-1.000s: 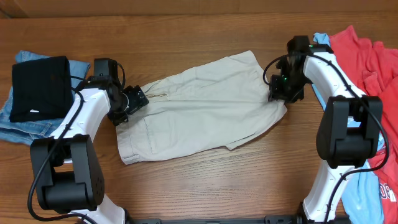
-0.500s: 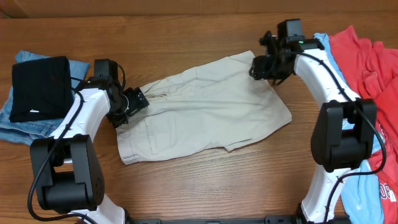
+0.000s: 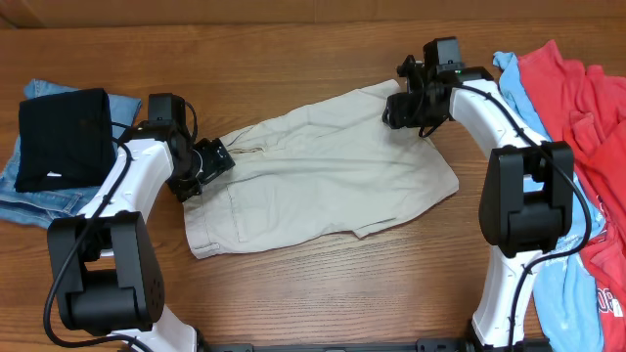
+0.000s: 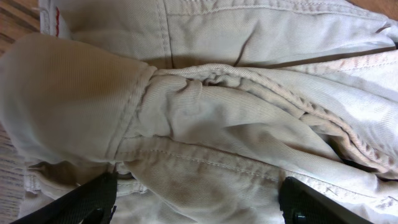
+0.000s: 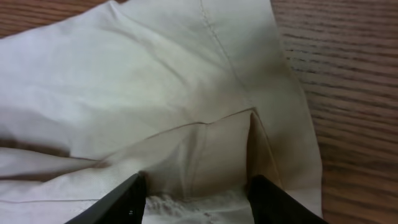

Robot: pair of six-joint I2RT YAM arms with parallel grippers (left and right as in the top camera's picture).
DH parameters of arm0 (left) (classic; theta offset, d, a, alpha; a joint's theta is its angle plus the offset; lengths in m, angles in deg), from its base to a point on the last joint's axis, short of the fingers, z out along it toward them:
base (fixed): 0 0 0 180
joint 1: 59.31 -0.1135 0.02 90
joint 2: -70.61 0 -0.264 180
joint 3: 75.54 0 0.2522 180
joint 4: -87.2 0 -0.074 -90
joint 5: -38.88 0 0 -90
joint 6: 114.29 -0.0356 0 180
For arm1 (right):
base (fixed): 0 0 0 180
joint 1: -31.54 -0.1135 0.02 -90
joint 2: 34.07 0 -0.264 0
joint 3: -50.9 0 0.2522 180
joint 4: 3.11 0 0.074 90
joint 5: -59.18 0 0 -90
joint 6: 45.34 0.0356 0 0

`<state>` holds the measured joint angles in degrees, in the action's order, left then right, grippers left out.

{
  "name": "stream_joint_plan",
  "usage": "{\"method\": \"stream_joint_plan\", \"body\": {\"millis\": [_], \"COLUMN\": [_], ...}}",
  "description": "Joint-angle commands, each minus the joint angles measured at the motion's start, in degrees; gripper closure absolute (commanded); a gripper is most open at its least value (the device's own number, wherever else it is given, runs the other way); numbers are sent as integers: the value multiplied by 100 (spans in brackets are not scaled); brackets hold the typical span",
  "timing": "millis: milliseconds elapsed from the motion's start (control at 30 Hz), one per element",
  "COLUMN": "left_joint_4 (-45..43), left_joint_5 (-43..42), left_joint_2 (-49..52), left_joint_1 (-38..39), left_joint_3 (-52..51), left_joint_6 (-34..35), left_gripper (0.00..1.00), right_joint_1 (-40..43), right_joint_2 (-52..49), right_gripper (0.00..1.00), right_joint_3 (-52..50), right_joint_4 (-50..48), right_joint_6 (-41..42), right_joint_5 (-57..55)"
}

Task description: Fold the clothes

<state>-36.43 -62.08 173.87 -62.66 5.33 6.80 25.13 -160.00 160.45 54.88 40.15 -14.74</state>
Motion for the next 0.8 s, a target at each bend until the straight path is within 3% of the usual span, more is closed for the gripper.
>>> {"method": "stream_joint_plan", "body": {"millis": [0, 100, 433, 767], "left_joint_4": [48, 70, 66, 68], "left_joint_5": [-4, -4, 61, 107], "left_joint_2": [90, 90, 90, 90], "left_joint_1": [39, 39, 39, 39], "left_joint_3": [-24, -24, -24, -24], "left_joint_6": [-114, -133, -133, -133], "left_gripper": [13, 13, 13, 14], "right_joint_1": [9, 9, 57, 52], "right_joint_2": [-245, -181, 1086, 1362], "right_gripper": [55, 96, 96, 96], "right_joint_3": [94, 136, 831, 960], "right_joint_4": [-9, 11, 737, 234], "right_joint_6": [-22, 24, 151, 302], "right_joint_5": [-42, -98, -640, -750]}}
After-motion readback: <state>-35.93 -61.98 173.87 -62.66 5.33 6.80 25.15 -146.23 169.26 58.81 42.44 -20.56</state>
